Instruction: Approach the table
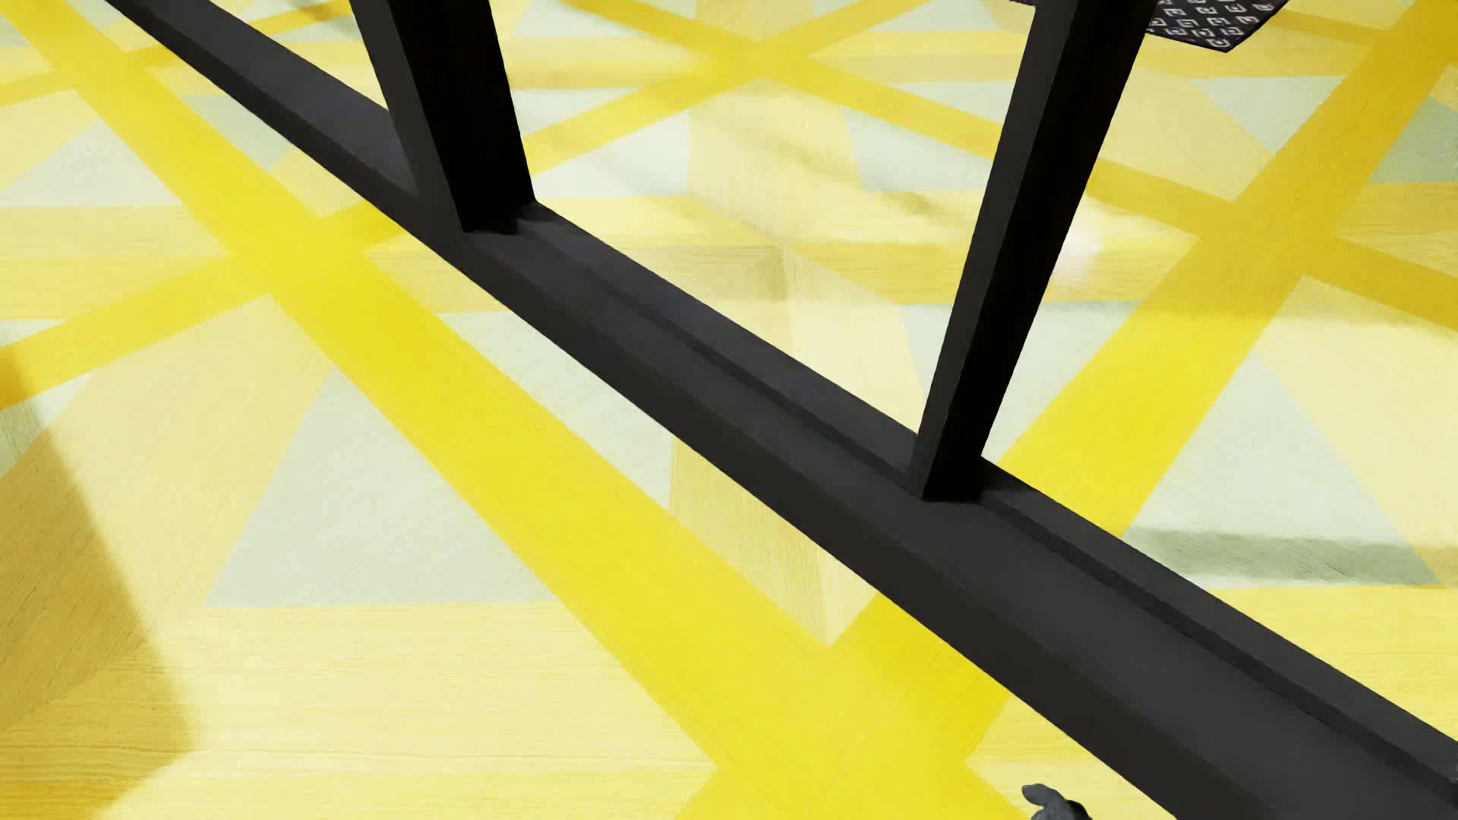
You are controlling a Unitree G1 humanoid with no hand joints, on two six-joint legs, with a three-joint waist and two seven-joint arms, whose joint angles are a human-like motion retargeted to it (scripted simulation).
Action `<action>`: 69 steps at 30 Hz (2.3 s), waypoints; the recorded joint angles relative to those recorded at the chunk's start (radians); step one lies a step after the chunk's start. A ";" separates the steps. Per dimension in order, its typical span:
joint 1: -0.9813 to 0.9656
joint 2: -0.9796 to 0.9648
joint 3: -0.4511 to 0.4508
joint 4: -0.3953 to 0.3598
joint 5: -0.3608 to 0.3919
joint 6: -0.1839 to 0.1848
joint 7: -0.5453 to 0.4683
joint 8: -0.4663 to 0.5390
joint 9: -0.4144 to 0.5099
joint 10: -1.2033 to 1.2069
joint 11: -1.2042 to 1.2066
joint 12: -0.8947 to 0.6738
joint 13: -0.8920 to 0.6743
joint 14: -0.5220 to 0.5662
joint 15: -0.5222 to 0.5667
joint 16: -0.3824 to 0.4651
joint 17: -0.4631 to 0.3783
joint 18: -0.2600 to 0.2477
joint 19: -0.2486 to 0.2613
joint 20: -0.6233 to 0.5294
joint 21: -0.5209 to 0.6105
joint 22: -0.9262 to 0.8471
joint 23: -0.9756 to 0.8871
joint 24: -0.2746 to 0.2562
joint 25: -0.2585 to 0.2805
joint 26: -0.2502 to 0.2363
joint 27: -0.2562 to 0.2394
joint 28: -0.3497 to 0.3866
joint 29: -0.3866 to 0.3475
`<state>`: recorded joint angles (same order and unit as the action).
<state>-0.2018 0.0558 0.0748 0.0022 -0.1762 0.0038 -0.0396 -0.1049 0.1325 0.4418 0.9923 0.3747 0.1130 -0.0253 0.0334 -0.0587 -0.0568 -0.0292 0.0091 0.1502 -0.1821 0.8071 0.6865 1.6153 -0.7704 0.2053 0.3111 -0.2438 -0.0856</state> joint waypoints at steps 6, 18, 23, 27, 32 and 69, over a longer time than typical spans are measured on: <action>0.158 -0.392 -0.086 -0.071 -0.091 -0.073 -0.043 -0.129 -0.017 -0.097 0.078 -0.404 0.253 -0.094 -0.091 0.074 0.029 0.030 -0.066 -0.004 0.012 -0.049 0.103 -0.110 -0.139 -0.008 -0.073 0.099 0.137; -0.144 -0.197 -0.080 0.083 0.147 0.030 0.063 -0.376 -0.014 0.853 -0.586 -0.184 0.226 0.038 -0.190 0.159 0.076 -0.036 -0.143 0.001 0.027 -0.291 -0.095 -0.419 -0.160 0.069 -0.190 0.171 0.131; -0.173 -0.146 -0.026 -0.103 0.243 0.087 -0.233 -0.063 -0.015 0.520 -0.660 -0.034 0.176 -0.090 -0.179 0.119 0.075 -0.103 -0.079 -0.058 0.040 0.056 -0.302 -0.184 -0.011 -0.014 -0.281 -0.154 0.057; 0.060 -0.246 -0.026 -0.097 0.325 0.059 -0.447 0.213 -0.005 0.025 -0.529 0.056 0.132 -0.151 -0.188 0.067 0.048 -0.054 -0.063 -0.005 0.079 0.042 -0.311 -0.068 -0.045 -0.078 -0.245 -0.210 0.076; 0.097 -0.594 -0.061 -0.015 0.283 -0.038 -0.138 0.114 0.030 -0.071 -0.102 -0.069 0.250 -0.154 -0.042 0.191 0.031 -0.058 0.098 -0.044 -0.006 0.075 -0.234 0.043 -0.005 -0.024 -0.140 -0.031 0.048; -0.336 0.253 0.008 -0.124 0.339 0.057 0.039 0.097 0.058 -0.124 -0.599 0.073 -0.017 0.203 -0.297 0.105 -0.023 -0.005 -0.186 -0.083 0.106 -0.040 0.097 -0.155 -0.145 0.018 -0.088 -0.035 0.112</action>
<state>-0.5378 0.3090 0.0827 -0.1219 0.1632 0.0610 -0.0009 -0.0082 0.1901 0.3177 0.3933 0.4475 0.0956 0.1780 -0.2636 0.0463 -0.0794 -0.0340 -0.1766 0.0672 -0.0764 0.7671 0.7838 1.4599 -0.9157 0.2237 0.2230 -0.2784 0.0262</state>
